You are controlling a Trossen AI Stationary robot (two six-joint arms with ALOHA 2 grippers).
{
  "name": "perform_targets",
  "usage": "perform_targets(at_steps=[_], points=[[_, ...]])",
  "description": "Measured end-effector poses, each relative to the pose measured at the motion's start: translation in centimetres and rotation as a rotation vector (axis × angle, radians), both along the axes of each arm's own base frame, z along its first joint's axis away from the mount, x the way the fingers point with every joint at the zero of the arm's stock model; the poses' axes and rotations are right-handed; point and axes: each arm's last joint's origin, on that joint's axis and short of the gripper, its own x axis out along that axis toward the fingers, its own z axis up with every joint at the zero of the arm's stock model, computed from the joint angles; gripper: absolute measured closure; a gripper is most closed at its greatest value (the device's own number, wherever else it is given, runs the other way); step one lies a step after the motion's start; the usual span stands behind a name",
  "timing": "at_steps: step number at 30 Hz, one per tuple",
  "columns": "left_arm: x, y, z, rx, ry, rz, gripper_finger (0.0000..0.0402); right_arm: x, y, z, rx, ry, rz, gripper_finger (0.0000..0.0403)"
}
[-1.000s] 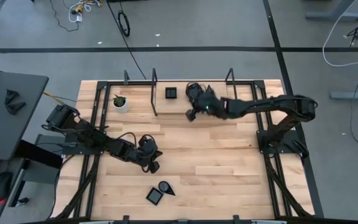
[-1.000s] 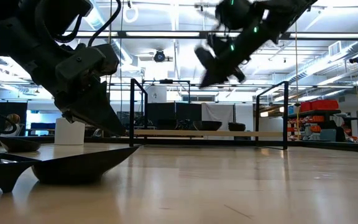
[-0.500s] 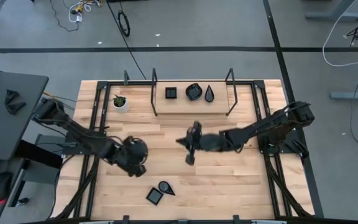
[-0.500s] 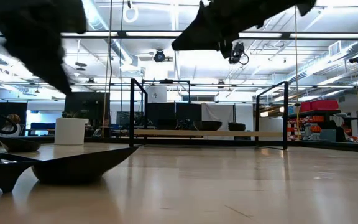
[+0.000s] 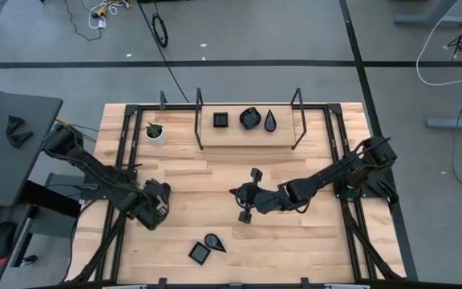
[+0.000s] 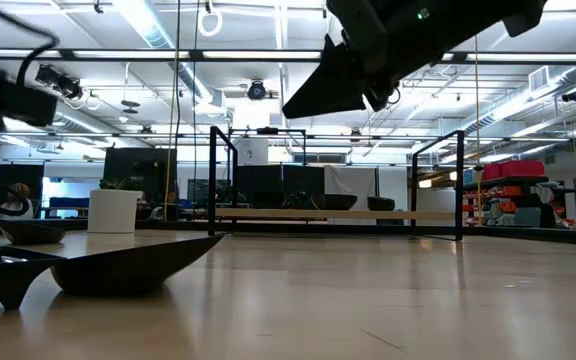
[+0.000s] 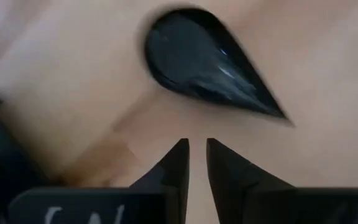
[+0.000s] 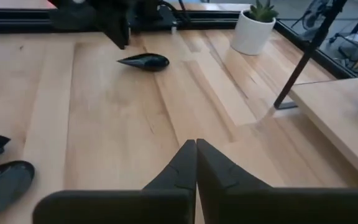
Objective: Pick & Place Mini shaped plates
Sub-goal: Stack the black teardrop shaped bowl on top of the other black teardrop shaped bowl on the shelf
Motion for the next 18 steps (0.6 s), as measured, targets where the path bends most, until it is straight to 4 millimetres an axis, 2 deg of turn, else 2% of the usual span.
perform_targets(at_steps=[5, 9, 11, 13, 14, 18], points=[[-0.2, 1.7, -1.9, 0.024, -0.025, 0.112, 0.0353, 0.1, 0.0, 0.2, -0.029, -0.008, 0.016, 0.0394], [0.9, 2.2, -2.9, -0.020, -0.118, 0.065, 0.0383, 0.2, -0.2, 0.2, -0.029, -0.008, 0.010, 0.0394], [1.8, 2.0, -2.7, 0.001, -0.204, 0.007, 0.0394, 0.2, -0.3, 0.2, -0.026, -0.010, 0.007, 0.0394], [4.1, 0.9, -1.1, 0.019, -0.425, -0.034, 0.0397, 0.3, -0.4, 0.2, -0.022, -0.016, 0.003, 0.0394], [4.4, 0.8, -0.5, 0.064, -0.474, -0.065, 0.0396, 0.3, -0.4, 0.2, -0.021, -0.018, 0.002, 0.0394], [5.4, 0.4, 0.3, 0.136, -0.488, -0.226, 0.0389, 0.3, -0.3, 0.3, -0.012, -0.030, 0.006, 0.0394]])
